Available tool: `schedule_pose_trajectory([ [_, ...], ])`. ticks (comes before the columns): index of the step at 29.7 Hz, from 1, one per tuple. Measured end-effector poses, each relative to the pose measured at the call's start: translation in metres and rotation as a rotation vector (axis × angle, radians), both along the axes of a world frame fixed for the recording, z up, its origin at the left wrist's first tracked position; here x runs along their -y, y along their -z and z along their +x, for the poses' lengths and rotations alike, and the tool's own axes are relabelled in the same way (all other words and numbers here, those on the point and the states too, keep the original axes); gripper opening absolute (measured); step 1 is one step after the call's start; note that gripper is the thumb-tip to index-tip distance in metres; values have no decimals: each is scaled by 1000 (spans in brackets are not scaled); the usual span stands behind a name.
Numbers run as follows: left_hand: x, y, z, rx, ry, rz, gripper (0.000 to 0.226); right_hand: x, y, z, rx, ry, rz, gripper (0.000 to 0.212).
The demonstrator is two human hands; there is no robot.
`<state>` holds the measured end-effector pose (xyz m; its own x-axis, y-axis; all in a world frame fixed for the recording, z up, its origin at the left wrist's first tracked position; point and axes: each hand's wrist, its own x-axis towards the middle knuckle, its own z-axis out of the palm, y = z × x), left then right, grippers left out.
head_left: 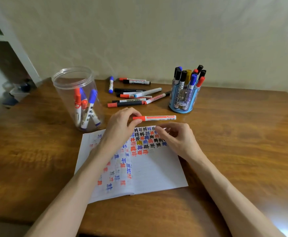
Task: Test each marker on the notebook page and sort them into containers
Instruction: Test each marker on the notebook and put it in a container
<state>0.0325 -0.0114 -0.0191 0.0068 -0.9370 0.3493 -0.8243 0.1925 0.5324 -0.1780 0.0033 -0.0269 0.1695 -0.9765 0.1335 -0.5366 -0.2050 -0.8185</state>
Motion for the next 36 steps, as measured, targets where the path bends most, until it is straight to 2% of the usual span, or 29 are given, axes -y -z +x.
schedule_pose_trajectory([
  [4, -18, -13, -5, -176, 169, 48, 19, -12, -8, 10, 499, 44, 192, 34],
  [7, -29, -13, -6, -196, 307, 121, 25, -15, -10, 12, 633, 73, 212, 39],
  [13, -41, -5, -4, -237, 323, 96, 27, -20, -11, 14, 548, -5, 104, 36],
  [19, -44, -9, -3, -388, 337, 140, 23, -22, -18, 13, 493, -67, -5, 25],
  [25, -43, -13, -3, -398, 387, 179, 20, -21, -19, 8, 451, -97, -50, 23],
  [31, -42, -16, 1, -390, 446, 236, 38, -20, -21, 4, 455, -169, -60, 19],
  [36, -43, -19, 2, -412, 475, 302, 40, -20, -22, 1, 449, -205, -64, 17],
])
